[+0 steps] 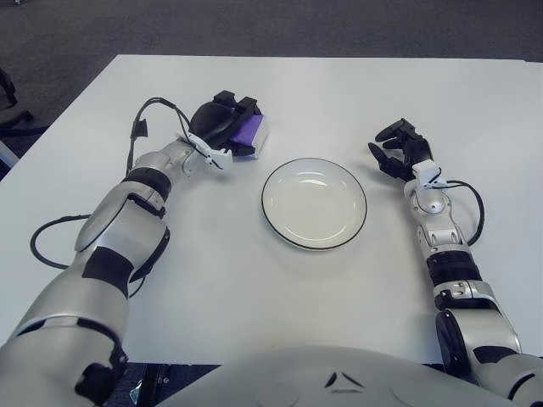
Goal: Put the tissue paper into the plate.
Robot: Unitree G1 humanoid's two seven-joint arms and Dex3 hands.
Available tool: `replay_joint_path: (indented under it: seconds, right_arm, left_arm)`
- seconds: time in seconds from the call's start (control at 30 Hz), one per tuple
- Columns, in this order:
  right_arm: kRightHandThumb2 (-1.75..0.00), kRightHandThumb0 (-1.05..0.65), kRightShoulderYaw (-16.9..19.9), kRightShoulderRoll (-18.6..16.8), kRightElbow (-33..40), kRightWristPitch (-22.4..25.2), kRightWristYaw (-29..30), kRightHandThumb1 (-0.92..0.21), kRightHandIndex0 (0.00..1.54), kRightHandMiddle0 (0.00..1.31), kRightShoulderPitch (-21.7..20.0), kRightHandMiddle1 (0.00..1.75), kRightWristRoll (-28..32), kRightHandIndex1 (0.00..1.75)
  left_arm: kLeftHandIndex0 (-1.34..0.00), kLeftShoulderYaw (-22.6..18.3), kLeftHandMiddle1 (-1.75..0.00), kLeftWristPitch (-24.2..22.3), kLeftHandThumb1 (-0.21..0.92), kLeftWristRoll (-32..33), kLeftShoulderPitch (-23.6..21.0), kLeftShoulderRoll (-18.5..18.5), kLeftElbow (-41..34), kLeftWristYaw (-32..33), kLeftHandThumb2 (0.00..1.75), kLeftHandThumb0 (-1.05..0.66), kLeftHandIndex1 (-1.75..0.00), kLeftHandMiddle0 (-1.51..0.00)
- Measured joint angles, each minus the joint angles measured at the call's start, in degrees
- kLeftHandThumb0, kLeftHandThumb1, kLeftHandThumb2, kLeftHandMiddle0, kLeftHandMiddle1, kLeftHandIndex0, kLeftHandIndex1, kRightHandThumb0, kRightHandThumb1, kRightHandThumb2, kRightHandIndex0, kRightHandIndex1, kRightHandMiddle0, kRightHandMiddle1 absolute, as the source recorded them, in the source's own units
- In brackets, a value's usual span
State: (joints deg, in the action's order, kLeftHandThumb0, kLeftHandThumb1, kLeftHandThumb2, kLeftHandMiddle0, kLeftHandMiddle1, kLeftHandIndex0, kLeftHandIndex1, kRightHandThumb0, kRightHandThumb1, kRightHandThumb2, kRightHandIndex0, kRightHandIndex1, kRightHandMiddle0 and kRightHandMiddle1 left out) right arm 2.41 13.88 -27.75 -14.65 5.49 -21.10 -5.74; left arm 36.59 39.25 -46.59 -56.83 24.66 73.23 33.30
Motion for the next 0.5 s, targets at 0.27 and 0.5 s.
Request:
replay_joint_path:
  seconds: [0.27, 0.5]
  right_arm:
    - [-0.43, -0.37, -0.01, 0.0, 0.06, 0.02, 0.0, -0.85, 0.71, 0.44, 0.0, 1.53, -0.01, 1.61]
    - [-0.42, -0.37, 0.03, 0.15, 0.34, 0.17, -0.01, -0.85, 0.71, 0.44, 0.08, 1.53, -0.01, 1.61]
  left_arm:
    - [-0.37, 1.18, -1.58, 0.84, 0.42, -1.63, -0.6, 0.56, -0.13, 2.64, 1.14, 0.0, -1.75, -0.57]
    - [-0.49, 1.73, -1.69, 8.01, 0.48, -5.08, -0.34, 3.09, -4.3, 15.15, 1.09, 0.28, -1.75, -0.5]
